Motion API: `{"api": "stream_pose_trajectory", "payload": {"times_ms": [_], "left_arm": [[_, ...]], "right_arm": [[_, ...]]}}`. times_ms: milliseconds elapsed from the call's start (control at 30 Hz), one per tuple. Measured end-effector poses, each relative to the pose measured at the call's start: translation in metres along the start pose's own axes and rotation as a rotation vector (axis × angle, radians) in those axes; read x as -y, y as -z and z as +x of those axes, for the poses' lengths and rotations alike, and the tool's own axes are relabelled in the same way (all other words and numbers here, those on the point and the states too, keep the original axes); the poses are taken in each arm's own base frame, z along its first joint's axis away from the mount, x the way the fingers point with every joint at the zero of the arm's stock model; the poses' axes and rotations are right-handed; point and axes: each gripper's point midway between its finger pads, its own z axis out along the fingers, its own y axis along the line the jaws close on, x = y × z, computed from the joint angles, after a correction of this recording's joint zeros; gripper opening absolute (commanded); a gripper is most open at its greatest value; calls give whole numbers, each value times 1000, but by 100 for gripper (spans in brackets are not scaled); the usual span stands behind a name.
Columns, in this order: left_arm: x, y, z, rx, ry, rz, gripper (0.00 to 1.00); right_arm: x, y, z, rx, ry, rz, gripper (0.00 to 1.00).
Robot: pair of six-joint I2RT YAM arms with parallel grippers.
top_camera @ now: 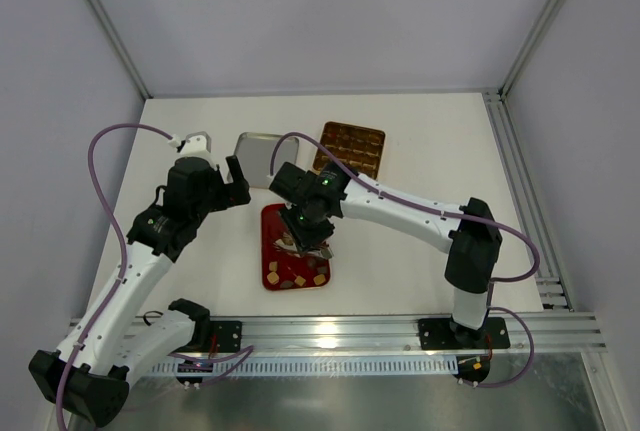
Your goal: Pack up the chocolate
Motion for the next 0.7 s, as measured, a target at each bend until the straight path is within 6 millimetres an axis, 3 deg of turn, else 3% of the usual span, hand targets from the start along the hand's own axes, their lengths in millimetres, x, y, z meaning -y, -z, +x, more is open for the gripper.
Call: {"api": "stream_pose_trajectory", "payload": {"times_ms": [367, 700], "left_arm": [[0, 0, 0, 0, 0, 0, 100], [0, 0, 0, 0, 0, 0, 100]], "right_arm": [[10, 2, -1, -12, -13, 6, 36], [19, 7, -4, -23, -4, -4, 39]]}}
